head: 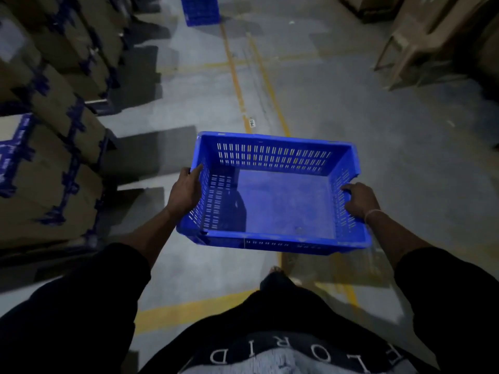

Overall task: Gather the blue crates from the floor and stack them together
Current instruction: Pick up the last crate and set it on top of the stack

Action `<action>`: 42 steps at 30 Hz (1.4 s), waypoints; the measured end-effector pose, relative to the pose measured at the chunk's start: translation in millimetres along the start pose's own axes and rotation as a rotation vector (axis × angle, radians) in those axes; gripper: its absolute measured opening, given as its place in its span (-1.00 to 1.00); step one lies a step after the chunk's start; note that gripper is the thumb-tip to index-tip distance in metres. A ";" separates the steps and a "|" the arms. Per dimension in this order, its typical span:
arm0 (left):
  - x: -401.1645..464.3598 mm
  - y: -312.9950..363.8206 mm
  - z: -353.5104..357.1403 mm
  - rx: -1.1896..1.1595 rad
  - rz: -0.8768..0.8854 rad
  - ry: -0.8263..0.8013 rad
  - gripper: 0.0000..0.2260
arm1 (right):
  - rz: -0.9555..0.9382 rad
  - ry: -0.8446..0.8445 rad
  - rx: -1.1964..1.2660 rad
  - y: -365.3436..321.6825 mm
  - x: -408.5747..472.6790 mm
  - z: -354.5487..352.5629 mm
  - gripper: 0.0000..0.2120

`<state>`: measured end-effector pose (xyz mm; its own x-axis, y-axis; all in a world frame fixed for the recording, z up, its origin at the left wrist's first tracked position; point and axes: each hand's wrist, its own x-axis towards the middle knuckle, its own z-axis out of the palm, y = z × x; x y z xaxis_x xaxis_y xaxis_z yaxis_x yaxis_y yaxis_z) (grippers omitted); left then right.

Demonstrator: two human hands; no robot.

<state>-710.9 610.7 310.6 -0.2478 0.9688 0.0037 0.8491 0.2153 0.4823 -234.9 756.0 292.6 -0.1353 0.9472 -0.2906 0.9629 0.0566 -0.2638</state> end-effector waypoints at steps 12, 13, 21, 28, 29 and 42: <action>160.0 -11.8 -32.5 -0.043 -0.158 0.129 -0.45 | -0.171 -0.036 -0.048 -106.2 235.5 -88.8 -0.42; 174.8 -13.9 -35.9 -0.050 -0.152 0.142 -0.46 | -0.181 -0.033 -0.044 -116.0 255.0 -92.8 -0.43; 327.3 -70.8 -46.8 -0.061 -0.185 0.181 -0.50 | -0.218 -0.012 -0.027 -198.3 419.0 -101.4 -0.44; 482.5 -141.9 -79.7 -0.116 -0.190 0.152 -0.41 | -0.145 -0.015 0.066 -302.2 550.0 -121.8 -0.48; 504.3 -152.9 -86.4 -0.113 -0.185 0.148 -0.39 | -0.140 -0.018 0.077 -316.0 567.2 -125.0 -0.48; 814.2 -227.3 -119.0 -0.105 -0.211 0.171 -0.42 | -0.180 0.019 -0.131 -455.3 851.8 -177.2 -0.41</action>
<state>-1161.1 1335.9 308.2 -0.4963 0.8674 0.0365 0.7195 0.3874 0.5763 -747.2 1593.0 328.2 -0.3049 0.9237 -0.2318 0.9458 0.2651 -0.1874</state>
